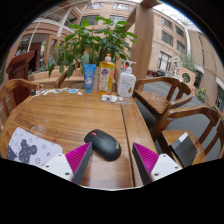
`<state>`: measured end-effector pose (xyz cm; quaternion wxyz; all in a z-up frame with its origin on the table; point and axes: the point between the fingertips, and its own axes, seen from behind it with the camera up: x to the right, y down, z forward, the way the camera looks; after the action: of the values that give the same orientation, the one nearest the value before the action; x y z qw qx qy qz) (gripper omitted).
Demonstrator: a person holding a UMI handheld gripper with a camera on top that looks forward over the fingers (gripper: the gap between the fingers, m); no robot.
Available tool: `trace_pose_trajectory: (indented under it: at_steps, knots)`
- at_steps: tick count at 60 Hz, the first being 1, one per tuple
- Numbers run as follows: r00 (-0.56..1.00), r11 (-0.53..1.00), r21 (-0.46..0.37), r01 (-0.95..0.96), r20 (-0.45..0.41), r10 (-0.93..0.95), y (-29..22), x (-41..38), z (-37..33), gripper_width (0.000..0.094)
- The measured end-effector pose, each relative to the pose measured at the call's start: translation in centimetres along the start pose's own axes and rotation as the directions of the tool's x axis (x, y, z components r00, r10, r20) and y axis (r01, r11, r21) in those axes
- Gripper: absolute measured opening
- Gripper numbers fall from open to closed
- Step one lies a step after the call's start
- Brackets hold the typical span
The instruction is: Arrange mouse
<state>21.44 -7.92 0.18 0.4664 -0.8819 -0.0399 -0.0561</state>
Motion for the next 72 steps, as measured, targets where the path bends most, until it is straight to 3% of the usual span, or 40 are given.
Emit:
trace_pose_trajectory:
  at_steps: [13, 19, 23, 39, 45, 49, 56, 64, 72]
  knots:
    - [1.0, 1.0, -0.019, 0.006, -0.01, -0.006, -1.9, 0.5, 4.3, 0.0784]
    - [1.0, 1.0, -0.017, 0.013, 0.029, -0.013, -2.7, -0.4, 5.5, 0.0669]
    - [0.998, 1.0, -0.023, 0.015, 0.056, -0.014, -2.8, -1.1, 5.9, 0.0519]
    - [1.0, 0.998, -0.055, -0.007, 0.009, 0.008, -2.9, -1.3, 5.9, 0.0338]
    - [0.999, 0.997, -0.066, -0.05, -0.011, 0.049, -2.8, -1.4, 5.0, 0.0339]
    - [0.998, 0.998, -0.025, -0.055, -0.043, 0.054, -4.5, -1.0, 3.1, 0.0339]
    - [0.994, 0.988, 0.133, -0.074, -0.071, 0.084, -11.5, -1.1, -3.3, 0.0339]
    - [0.994, 0.949, 0.303, -0.088, -0.041, 0.106, -18.5, -4.3, -11.7, 0.0337]
    - [0.992, 0.949, 0.29, -0.122, 0.054, 0.111, -17.4, -11.3, -14.6, 0.0335]
